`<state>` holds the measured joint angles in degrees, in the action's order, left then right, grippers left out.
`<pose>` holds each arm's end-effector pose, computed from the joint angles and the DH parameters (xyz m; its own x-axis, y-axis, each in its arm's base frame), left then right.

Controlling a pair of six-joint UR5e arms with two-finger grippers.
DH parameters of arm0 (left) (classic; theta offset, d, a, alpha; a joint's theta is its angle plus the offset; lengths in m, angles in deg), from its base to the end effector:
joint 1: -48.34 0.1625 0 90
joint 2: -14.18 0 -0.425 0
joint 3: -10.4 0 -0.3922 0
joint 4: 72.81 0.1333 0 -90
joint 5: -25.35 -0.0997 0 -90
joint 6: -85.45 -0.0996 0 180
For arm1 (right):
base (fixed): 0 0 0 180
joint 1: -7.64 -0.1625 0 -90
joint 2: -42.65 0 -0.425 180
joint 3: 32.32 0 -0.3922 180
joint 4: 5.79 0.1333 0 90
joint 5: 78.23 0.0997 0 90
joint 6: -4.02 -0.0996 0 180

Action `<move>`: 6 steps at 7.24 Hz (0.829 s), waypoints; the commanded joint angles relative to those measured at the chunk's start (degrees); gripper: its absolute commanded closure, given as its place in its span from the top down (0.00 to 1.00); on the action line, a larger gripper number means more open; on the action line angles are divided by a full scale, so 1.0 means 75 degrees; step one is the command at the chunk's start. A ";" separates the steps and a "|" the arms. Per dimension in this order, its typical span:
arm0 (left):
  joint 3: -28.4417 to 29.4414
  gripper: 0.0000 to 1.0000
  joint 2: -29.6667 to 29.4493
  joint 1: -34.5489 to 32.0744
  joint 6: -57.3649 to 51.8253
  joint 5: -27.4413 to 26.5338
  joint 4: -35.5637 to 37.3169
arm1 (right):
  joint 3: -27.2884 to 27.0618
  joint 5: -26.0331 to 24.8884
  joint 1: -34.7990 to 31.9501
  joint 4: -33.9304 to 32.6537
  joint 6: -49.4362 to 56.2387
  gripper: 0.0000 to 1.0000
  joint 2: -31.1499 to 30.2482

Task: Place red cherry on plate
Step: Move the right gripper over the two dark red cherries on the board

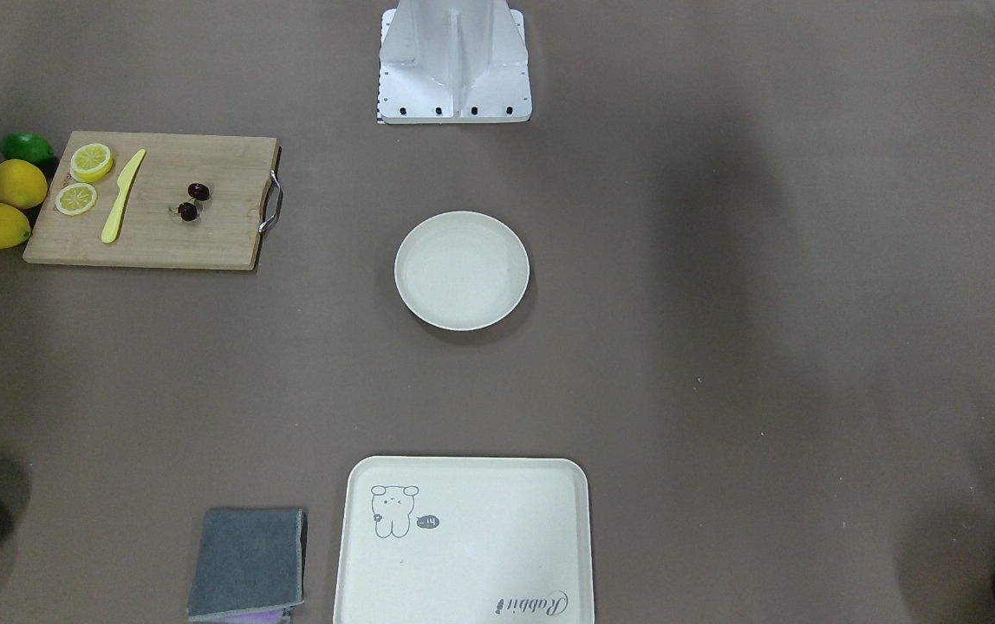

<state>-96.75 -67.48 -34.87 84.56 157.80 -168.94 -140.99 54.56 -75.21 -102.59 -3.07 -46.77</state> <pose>-0.0134 -0.4459 0.5682 0.7103 0.2749 -0.6480 -0.1253 0.9553 0.2679 0.0044 -0.4921 0.5081 0.7195 -0.1153 0.6849 0.0330 0.9907 0.1321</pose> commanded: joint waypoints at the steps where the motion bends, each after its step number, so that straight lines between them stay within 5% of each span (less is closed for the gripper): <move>1: -0.0068 0.98 0.0047 -0.0015 0.0025 0.0012 -0.0015 | -0.0859 0.0258 0.0895 0.0039 -0.1826 1.00 0.0005; 4: -0.0057 0.98 0.0047 -0.0004 0.0048 0.0000 -0.0026 | -0.1892 0.0096 0.2956 0.0341 -0.4591 1.00 0.0052; 5: -0.0057 0.98 0.0047 0.0008 0.0048 0.0000 -0.0038 | -0.1893 -0.0264 0.3634 0.0645 -0.5503 1.00 0.0052; 6: -0.0068 0.98 0.0047 0.0008 0.0048 0.0000 -0.0038 | -0.1893 -0.1312 0.4651 0.1054 -0.6742 1.00 0.0052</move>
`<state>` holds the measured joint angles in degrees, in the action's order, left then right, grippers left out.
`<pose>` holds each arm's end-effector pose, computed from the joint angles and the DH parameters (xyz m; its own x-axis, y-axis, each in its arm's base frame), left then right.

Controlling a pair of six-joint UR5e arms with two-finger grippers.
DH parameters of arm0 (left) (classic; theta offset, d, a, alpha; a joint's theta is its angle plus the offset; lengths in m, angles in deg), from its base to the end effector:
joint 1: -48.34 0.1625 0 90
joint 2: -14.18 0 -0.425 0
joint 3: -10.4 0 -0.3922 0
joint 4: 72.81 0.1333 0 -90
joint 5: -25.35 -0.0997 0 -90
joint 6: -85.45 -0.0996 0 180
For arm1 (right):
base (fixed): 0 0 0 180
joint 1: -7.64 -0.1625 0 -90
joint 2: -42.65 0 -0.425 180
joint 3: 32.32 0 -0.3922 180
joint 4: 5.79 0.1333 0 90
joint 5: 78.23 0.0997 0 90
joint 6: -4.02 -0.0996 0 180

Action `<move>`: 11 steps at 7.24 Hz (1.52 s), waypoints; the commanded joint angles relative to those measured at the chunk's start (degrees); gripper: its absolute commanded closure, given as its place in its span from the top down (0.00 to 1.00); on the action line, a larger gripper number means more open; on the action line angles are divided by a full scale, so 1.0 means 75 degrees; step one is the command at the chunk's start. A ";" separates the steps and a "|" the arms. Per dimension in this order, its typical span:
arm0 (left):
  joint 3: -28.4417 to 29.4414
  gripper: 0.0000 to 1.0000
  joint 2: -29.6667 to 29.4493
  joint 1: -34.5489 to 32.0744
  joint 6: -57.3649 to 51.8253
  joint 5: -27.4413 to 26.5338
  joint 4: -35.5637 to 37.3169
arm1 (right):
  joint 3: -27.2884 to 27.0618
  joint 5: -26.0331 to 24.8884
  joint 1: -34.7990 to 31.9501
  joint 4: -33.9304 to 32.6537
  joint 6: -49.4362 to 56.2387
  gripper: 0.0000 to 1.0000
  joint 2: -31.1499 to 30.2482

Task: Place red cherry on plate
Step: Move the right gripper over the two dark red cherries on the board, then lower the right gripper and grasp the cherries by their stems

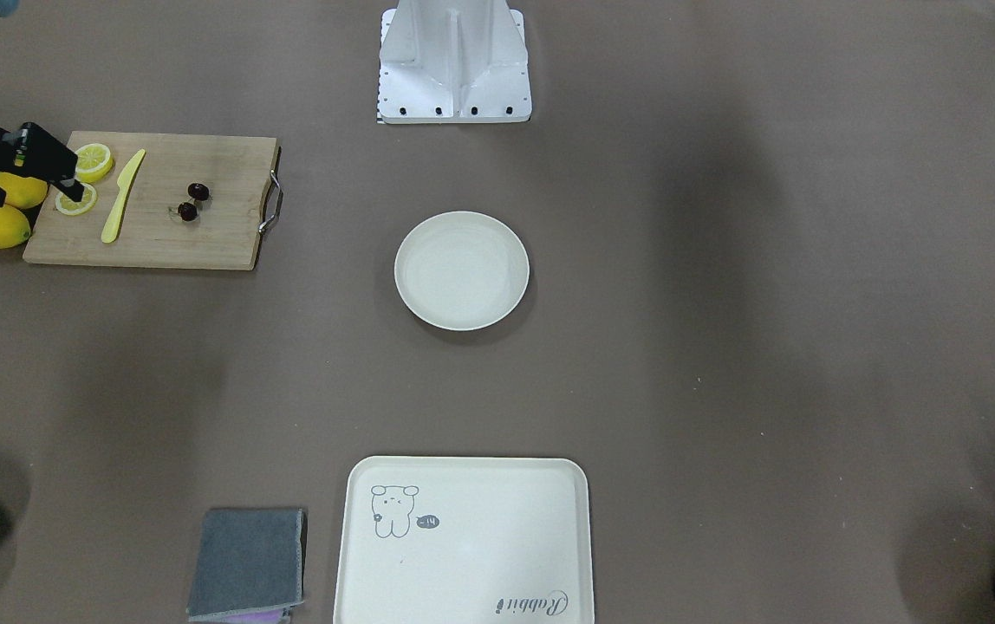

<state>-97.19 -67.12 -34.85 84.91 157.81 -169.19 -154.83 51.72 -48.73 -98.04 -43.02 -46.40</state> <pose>-0.0136 -0.4435 0.5666 0.7104 0.2730 -0.6487 -0.1211 0.9554 0.2695 -0.1965 -0.4207 0.3848 0.6561 0.0430 0.7535 -0.0095 0.9988 -0.0488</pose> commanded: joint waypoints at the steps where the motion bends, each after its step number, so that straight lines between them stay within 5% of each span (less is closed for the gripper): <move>1: -0.0010 0.98 -0.0011 0.0005 0.0002 -0.0001 -0.0004 | -0.0025 -0.1582 0.1825 0.0719 -0.2147 1.00 -0.0008; 3: -0.0045 0.98 -0.0011 0.0017 0.0014 -0.0012 -0.0016 | 0.0022 -0.2579 0.2858 0.0722 -0.2980 1.00 -0.0114; 9: -0.0034 0.98 0.0012 0.0028 0.0014 -0.0059 -0.0192 | 0.0175 -0.3930 0.4455 0.0769 -0.4051 0.98 -0.0278; 11: -0.0034 0.98 0.0047 0.0040 0.0002 -0.0071 -0.0238 | 0.0210 -0.4142 0.4843 0.1850 -0.4158 0.98 -0.1034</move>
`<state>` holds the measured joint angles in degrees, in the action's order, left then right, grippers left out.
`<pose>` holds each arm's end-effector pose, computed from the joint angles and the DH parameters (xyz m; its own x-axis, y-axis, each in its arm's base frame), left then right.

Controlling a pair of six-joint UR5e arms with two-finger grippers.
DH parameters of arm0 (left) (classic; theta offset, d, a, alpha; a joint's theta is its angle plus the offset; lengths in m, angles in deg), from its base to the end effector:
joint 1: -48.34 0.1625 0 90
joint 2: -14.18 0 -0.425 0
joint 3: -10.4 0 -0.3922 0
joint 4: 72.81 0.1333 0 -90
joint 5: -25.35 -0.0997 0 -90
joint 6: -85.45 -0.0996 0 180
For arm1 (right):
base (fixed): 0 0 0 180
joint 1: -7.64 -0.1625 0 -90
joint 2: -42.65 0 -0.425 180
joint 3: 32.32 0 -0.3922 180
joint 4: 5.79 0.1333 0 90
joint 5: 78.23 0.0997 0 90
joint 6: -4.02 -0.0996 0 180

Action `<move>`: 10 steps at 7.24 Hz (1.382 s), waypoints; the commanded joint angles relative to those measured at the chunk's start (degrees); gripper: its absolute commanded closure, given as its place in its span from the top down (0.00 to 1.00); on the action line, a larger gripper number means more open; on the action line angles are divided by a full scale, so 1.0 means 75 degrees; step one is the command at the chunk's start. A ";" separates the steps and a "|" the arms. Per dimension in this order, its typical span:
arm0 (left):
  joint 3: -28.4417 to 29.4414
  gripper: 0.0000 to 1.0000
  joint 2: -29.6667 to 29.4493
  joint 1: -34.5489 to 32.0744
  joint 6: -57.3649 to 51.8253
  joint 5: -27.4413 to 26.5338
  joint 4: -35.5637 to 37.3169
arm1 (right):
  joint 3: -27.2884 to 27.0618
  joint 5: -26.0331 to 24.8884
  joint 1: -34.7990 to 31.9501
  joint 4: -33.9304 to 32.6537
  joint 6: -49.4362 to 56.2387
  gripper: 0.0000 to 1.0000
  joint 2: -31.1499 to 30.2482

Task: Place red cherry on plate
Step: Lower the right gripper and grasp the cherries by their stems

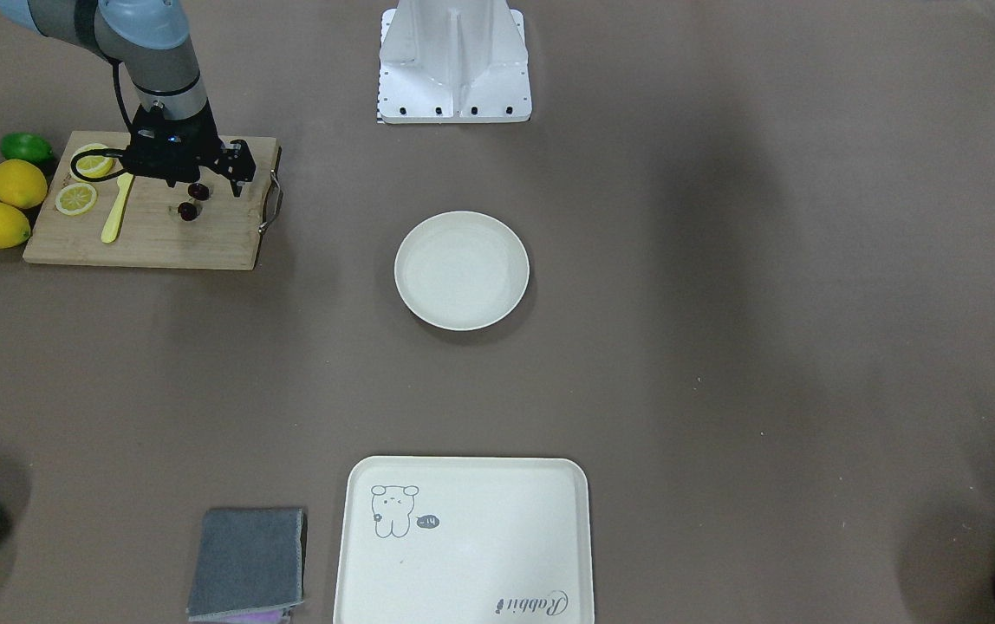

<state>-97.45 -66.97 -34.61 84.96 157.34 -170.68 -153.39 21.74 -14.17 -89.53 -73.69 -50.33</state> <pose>-0.0123 -0.4437 0.5630 0.7128 0.2920 -0.6377 -0.1236 0.9473 0.2957 -0.3854 -0.2792 0.4270 0.8075 0.0973 0.5817 -0.1058 0.9942 -0.0196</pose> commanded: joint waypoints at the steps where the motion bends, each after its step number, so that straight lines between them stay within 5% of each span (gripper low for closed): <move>1: 0.0013 0.98 0.0027 0.0009 -0.0004 -0.0009 -0.0086 | 0.0191 -0.0169 0.0248 0.1361 -0.0057 0.98 -0.0736; 5: 0.0024 0.98 0.0098 0.0033 -0.0016 -0.0009 -0.0110 | 0.0368 -0.0088 0.0167 0.1391 -0.0022 0.88 -0.0237; 6: 0.0036 0.98 0.0109 0.0044 -0.0016 -0.0009 -0.0110 | 0.0380 -0.0076 0.0074 0.1380 -0.0010 0.75 -0.0165; 7: 0.0048 0.98 0.0098 0.0044 -0.0016 -0.0009 -0.0110 | 0.0403 -0.0064 0.0038 0.1379 0.0013 0.51 -0.0165; 8: 0.0048 0.98 0.0098 0.0044 -0.0016 -0.0021 -0.0110 | 0.0403 -0.0064 0.0038 0.1379 0.0014 0.50 -0.0165; 10: 0.0048 0.98 0.0109 0.0044 -0.0016 -0.0009 -0.0110 | 0.0380 -0.0064 0.0026 0.1379 0.0025 0.23 -0.0165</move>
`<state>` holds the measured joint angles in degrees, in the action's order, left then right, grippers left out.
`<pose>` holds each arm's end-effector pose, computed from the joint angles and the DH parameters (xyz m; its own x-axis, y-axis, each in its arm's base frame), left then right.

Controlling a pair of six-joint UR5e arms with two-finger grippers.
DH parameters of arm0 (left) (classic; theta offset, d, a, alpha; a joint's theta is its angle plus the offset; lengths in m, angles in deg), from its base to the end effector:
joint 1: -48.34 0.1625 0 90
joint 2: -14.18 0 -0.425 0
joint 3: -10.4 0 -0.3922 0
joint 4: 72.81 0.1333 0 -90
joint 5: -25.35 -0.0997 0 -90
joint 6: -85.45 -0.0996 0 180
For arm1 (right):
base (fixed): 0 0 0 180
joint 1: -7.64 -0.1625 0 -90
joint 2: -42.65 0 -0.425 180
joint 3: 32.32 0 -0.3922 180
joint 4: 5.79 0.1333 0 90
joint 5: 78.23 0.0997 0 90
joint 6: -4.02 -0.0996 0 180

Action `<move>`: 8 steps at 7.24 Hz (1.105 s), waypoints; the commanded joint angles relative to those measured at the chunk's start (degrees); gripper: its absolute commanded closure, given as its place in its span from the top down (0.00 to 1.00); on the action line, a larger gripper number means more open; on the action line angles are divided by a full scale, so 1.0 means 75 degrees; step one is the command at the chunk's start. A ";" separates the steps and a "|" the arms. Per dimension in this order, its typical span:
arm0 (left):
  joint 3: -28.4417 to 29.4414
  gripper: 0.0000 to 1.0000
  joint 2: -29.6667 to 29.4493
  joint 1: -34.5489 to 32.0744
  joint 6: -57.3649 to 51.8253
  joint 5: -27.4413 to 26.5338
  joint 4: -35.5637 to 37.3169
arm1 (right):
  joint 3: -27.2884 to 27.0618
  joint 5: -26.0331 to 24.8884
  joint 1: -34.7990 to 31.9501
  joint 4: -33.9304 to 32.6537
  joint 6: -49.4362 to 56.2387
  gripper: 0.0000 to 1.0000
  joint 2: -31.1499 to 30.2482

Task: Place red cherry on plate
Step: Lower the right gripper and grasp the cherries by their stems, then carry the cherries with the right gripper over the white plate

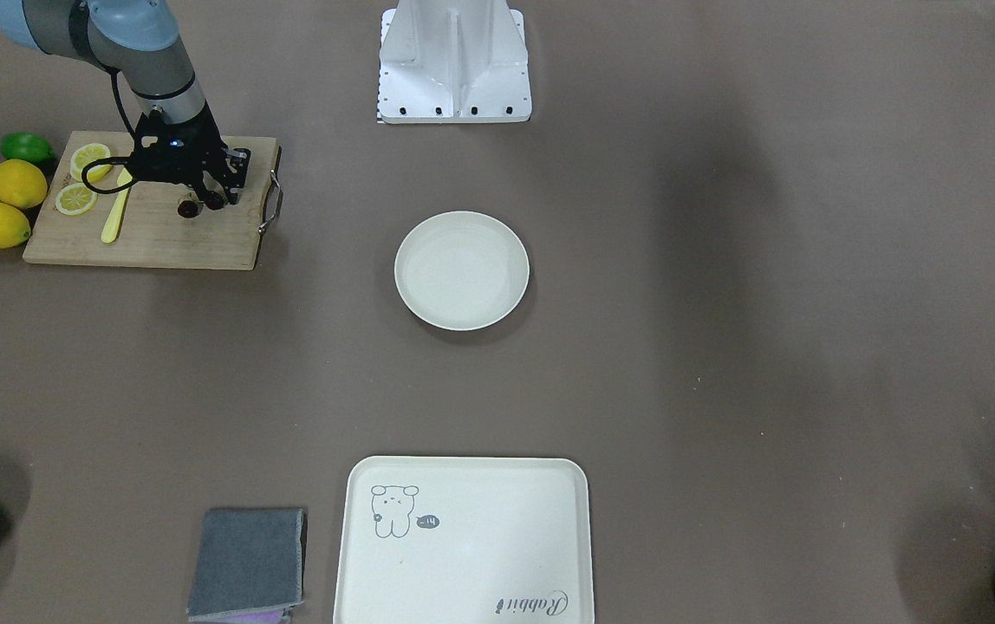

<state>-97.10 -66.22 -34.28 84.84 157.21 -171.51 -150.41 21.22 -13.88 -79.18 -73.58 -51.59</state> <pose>-0.0105 -0.4393 0.5702 0.7128 0.2948 -0.6364 -0.1307 0.9473 0.2925 -0.3915 -0.2801 0.4378 0.7477 0.0671 0.6606 -0.1046 0.9944 0.0173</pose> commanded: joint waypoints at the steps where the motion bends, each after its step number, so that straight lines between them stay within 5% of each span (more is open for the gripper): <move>1: 0.0001 0.98 0.0009 0.0000 -0.0012 0.0008 0.0000 | -0.0029 -0.0005 -0.0036 0.0000 0.0010 0.10 0.0015; 2: 0.0001 0.98 0.0009 0.0000 -0.0012 0.0008 0.0000 | -0.0029 0.0006 -0.0198 -0.0128 0.0022 0.00 0.0317; 6: 0.0152 0.98 0.0009 0.0035 -0.0012 -0.0004 -0.0081 | -0.0064 0.0791 -0.1336 -0.4163 0.0045 0.00 0.4095; 8: 0.0329 0.98 -0.0003 0.0047 0.0000 0.0019 -0.0269 | 0.0634 0.0756 -0.1302 -0.5120 -0.0059 0.00 0.5833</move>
<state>-95.29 -66.21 -34.02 84.76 157.27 -172.87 -149.06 26.93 -23.64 -113.39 -73.40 -15.88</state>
